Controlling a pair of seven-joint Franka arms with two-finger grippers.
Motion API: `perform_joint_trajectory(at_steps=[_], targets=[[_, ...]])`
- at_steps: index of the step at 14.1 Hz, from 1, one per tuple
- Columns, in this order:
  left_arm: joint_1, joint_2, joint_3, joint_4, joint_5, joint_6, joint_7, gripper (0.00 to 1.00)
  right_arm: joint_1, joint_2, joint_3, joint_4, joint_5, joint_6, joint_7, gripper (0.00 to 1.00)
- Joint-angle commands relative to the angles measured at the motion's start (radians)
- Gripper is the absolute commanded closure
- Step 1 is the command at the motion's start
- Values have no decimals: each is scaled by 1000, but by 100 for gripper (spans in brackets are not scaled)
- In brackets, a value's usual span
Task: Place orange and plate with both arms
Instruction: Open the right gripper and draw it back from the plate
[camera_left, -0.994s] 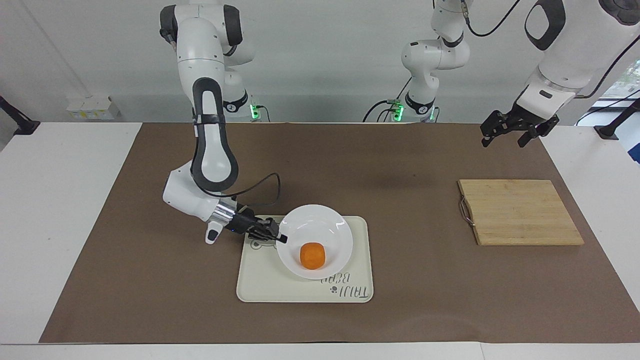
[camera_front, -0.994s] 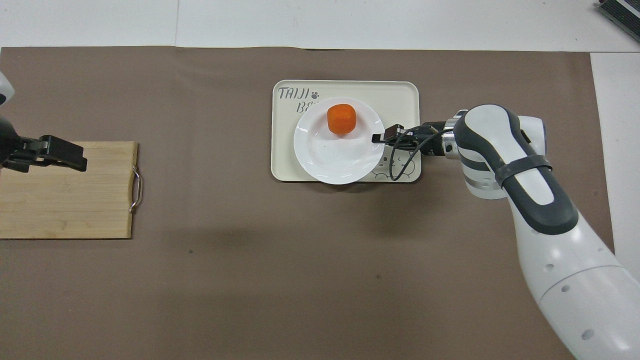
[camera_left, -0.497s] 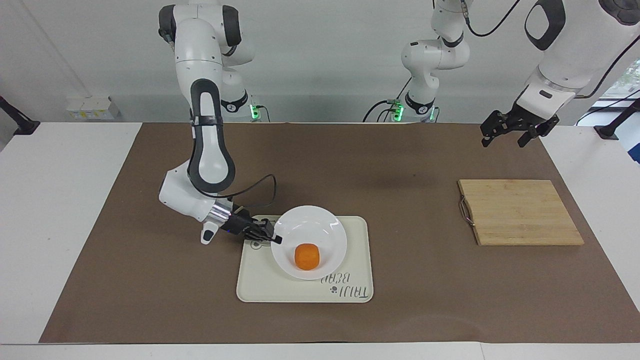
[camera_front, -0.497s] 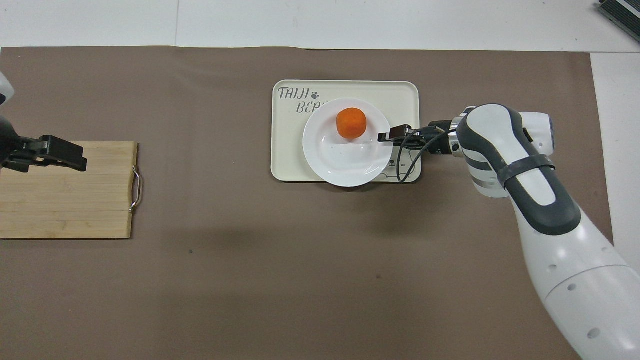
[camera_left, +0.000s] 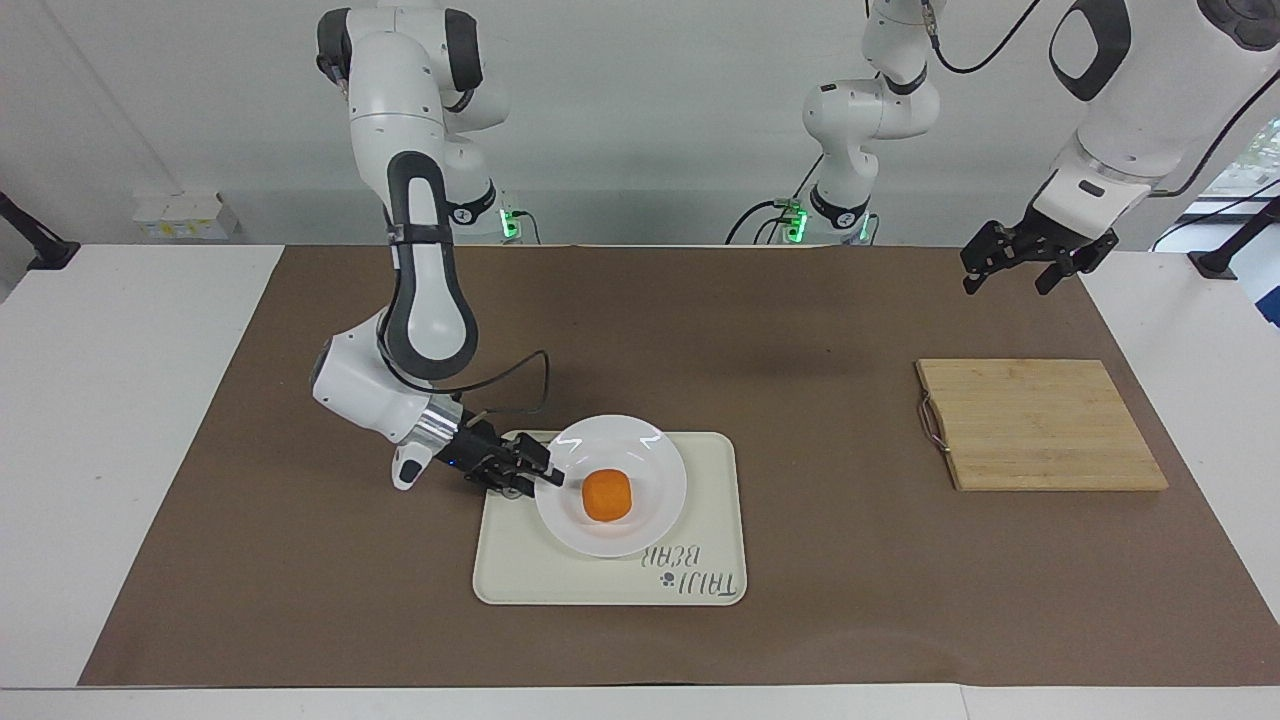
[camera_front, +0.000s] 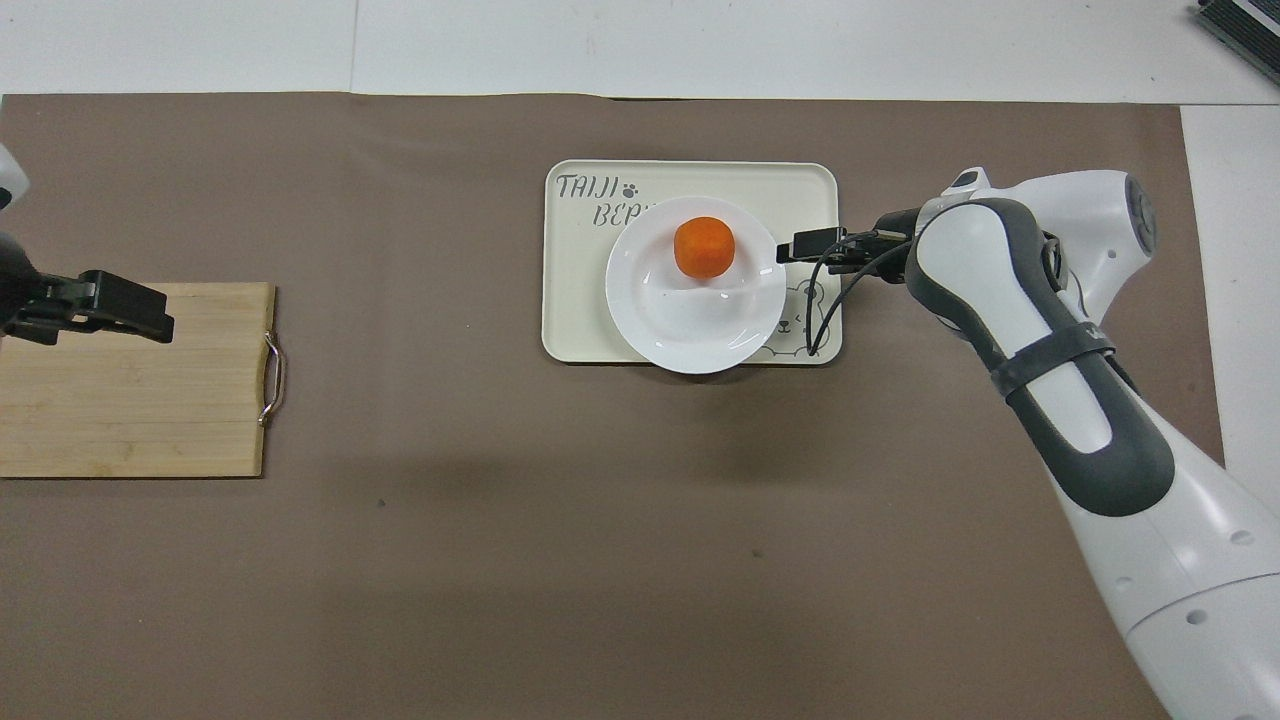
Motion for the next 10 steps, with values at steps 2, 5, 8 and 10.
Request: perform_joint_trajectory(at_steps=[2, 5, 8, 10], targets=[[13, -17, -8, -11, 19, -1, 3, 0, -13, -125, -24, -29, -260, -25, 159, 0], [13, -17, -8, -11, 19, -1, 3, 0, -28, -203, -27, -29, -408, -124, 305, 0], [13, -17, -8, -12, 19, -1, 3, 0, -53, -258, -33, -29, -486, -223, 384, 0], [13, -17, -8, -11, 19, -1, 3, 0, -90, -300, -33, -29, -527, -292, 390, 0]])
